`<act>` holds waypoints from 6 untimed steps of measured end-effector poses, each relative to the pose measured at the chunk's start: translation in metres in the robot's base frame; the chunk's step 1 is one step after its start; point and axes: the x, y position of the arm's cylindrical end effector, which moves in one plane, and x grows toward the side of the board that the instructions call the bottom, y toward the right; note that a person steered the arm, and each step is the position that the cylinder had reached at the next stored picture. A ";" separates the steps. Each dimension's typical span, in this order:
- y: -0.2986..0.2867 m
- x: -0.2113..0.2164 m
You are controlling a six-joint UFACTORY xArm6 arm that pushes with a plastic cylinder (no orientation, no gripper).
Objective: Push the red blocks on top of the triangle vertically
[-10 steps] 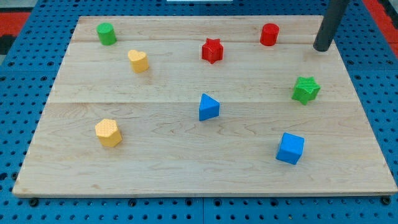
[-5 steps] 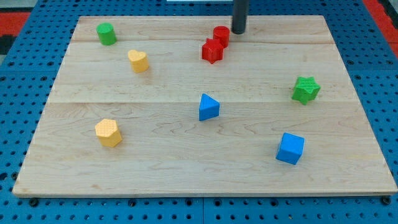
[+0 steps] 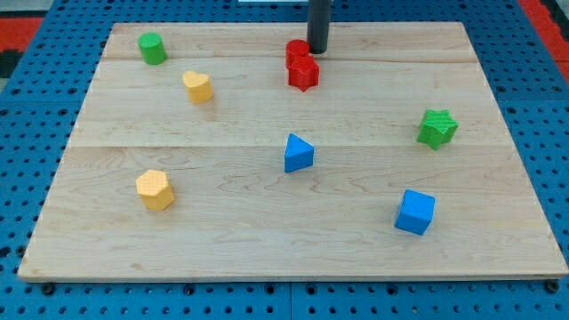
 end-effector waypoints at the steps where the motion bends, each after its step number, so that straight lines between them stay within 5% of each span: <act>1: 0.036 0.005; 2: 0.052 0.050; 6: 0.009 0.046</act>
